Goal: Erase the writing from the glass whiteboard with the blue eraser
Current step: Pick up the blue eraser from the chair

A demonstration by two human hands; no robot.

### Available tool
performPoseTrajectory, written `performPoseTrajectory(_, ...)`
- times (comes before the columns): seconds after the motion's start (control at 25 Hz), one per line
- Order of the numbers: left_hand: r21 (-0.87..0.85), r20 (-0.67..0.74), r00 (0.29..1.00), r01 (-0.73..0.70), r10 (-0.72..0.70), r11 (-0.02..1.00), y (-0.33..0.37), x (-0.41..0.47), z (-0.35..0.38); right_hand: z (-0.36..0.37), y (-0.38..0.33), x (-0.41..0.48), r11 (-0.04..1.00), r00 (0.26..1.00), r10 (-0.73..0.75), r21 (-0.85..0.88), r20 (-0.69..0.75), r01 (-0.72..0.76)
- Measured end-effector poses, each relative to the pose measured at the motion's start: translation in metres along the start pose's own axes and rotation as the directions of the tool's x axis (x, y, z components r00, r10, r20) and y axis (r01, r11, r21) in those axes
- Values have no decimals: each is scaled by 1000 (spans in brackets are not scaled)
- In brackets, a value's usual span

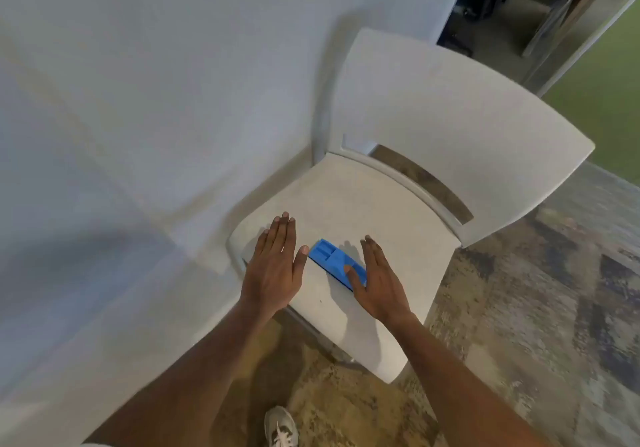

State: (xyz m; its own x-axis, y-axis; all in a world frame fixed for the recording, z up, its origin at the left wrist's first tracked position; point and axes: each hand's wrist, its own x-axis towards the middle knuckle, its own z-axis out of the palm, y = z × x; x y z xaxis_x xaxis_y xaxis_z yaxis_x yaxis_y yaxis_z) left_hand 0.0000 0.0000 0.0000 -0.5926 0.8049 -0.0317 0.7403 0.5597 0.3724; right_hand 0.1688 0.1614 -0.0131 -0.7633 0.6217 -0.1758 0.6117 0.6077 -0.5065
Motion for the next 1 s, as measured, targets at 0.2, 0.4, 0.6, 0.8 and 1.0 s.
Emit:
performPoseTrajectory(0.2, 17, -63, 998, 8, -7, 1000, -17, -13, 31, 32, 11, 8, 992, 983, 125, -33, 137, -122)
performPoseTrajectory(0.4, 10, -134, 991, -9, 10, 1000, -33, -19, 36, 47, 11, 11, 985, 982, 158, -86, 108, -149)
performPoseTrajectory(0.6, 23, -191, 981, -24, 28, 999, -46, -21, 30, 46, 5, 13, 981, 984, 172, -100, 48, -166)
performPoseTrajectory(0.8, 110, -238, 970, -23, 49, 994, -62, -22, 5, 29, -28, 13, 998, 995, 61, 2, -85, -61)
performPoseTrajectory(1.0, 126, -322, 947, 40, 3, 991, -51, -17, -61, -23, -80, 18, 986, 938, -157, 6, -309, 167)
